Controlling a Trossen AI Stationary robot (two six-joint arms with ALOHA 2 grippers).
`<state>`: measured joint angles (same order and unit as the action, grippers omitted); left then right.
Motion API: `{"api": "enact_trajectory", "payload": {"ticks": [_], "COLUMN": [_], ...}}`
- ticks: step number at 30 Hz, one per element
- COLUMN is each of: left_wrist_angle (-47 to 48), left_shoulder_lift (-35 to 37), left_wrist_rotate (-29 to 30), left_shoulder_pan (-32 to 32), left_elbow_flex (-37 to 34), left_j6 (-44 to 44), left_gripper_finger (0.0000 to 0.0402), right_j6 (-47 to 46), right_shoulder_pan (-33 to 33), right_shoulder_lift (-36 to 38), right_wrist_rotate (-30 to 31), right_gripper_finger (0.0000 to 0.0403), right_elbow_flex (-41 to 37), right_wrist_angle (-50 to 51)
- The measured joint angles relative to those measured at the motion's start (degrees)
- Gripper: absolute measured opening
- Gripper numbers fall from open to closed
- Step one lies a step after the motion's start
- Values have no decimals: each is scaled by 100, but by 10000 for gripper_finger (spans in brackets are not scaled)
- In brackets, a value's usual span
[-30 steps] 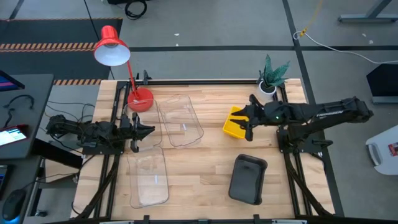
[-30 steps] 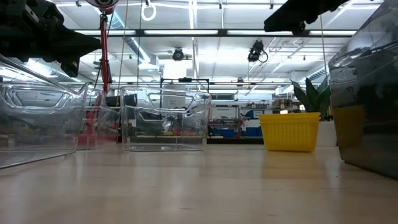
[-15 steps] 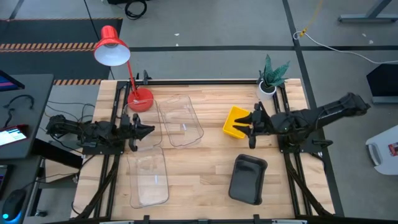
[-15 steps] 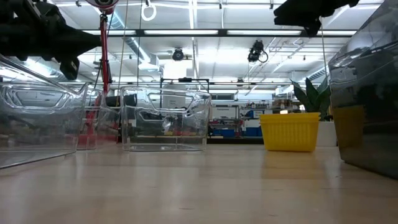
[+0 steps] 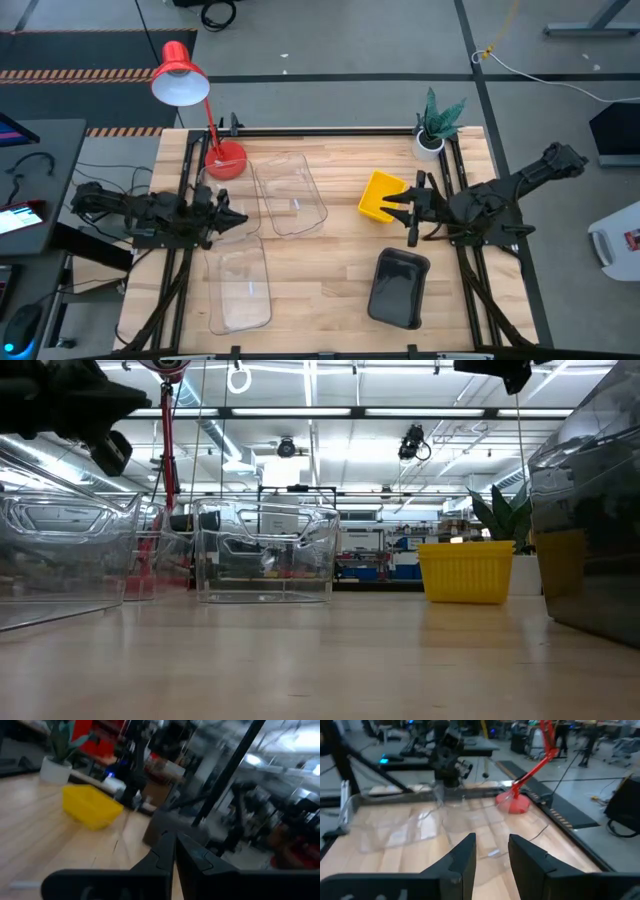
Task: Stack baskets by color
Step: Stack the bottom left transparent bin on the left transparent bin
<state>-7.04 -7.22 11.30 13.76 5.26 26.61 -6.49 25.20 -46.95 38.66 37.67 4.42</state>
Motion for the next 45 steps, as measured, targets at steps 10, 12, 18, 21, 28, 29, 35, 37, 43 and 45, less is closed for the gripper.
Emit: {"api": "enact_trajectory", "payload": {"ticks": [10,12,18,21,28,29,35,37,43,45], "left_wrist_angle": [211,407,898,1050,1306,1398,1881,2014,2955,3129], "left_shoulder_lift": [-931,-1122,-1848,-2286,-3309,-3451,-4128,-4318,-5096,-5392], "left_wrist_rotate": [-157,-161,-161,-123,-104,-104,-29,7,280,338], "left_shoulder_pan": [11,53,411,655,1232,1320,1840,2030,2750,2959], "left_elbow_flex": [442,581,1102,1327,1822,1917,2513,2728,3594,3891], "left_j6": [-522,-522,-420,-298,611,725,1152,1369,2080,2260], "left_gripper_finger": [50,55,59,60,56,55,46,46,45,45], "right_j6": [51,195,693,909,1277,1305,1430,1440,1480,1546], "right_shoulder_pan": [-535,-595,-755,-790,-783,-783,-783,-783,-788,-795], "right_shoulder_lift": [617,885,1709,2022,2461,2499,2784,2877,2989,2986], "right_wrist_rotate": [-873,-846,-724,-616,-616,-615,-615,-615,-612,-537], "right_gripper_finger": [60,48,23,16,10,10,10,9,9,9], "right_elbow_flex": [-1083,-1341,-1826,-1890,-2108,-2164,-2280,-2280,-2280,-2280], "right_wrist_angle": [-913,-1167,-1616,-1637,-1692,-1684,-1682,-1686,-1664,-1664]}}
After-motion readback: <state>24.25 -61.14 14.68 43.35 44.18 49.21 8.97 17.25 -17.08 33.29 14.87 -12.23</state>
